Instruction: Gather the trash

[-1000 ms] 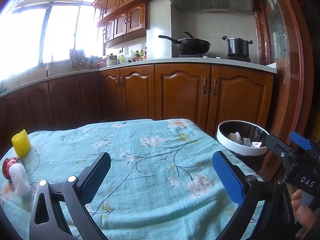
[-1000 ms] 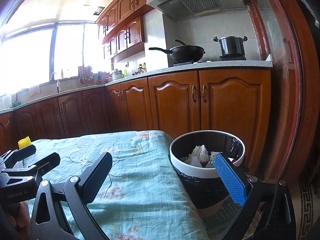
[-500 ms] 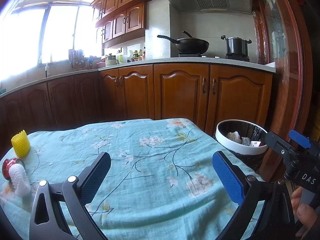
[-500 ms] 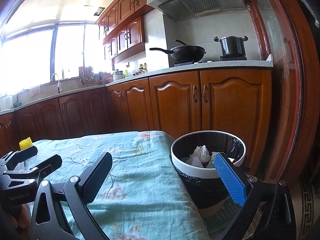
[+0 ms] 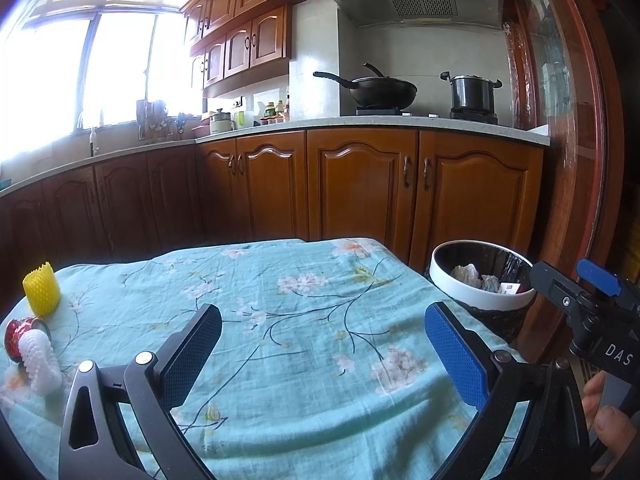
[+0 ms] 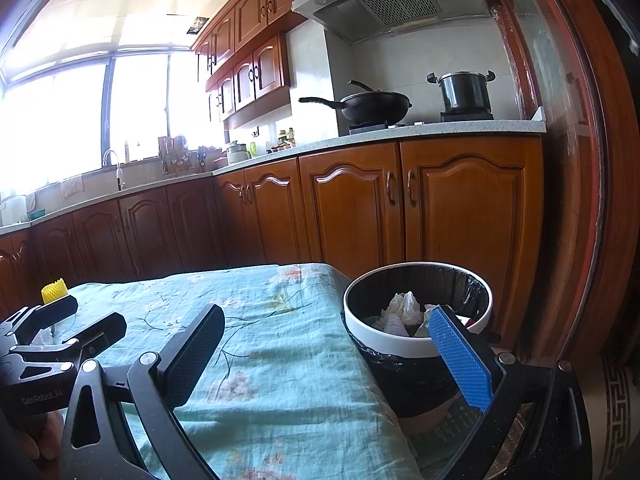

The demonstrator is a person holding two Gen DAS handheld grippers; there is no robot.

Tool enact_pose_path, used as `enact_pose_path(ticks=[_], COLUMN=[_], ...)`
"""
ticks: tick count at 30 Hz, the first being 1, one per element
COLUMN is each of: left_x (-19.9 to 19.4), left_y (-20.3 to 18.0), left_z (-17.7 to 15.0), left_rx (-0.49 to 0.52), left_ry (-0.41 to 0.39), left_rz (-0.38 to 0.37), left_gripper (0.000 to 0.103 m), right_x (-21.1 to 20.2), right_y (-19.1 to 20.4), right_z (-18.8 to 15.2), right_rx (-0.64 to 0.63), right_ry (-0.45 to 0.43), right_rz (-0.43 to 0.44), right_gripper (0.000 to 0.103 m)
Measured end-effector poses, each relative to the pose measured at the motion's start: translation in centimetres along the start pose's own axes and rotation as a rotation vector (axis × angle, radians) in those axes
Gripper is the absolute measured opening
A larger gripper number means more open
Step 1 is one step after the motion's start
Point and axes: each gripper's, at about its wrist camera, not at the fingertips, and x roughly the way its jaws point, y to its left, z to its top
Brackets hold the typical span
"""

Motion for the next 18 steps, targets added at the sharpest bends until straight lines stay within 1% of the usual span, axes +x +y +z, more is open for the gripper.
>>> enact_pose_path(ticks=[18], left_x=[-0.02], left_y=[0.18], left_z=[0.04], left_rx=[0.003], left_ry=[-0.004], left_rz=[-0.005], left_gripper=[0.102], right_x=[0.0], right_y=[0.38], right_z=[0.26], right_rx=[0.002], right_ry=[-0.001], right_rz=[0.01], right_gripper=[0.103])
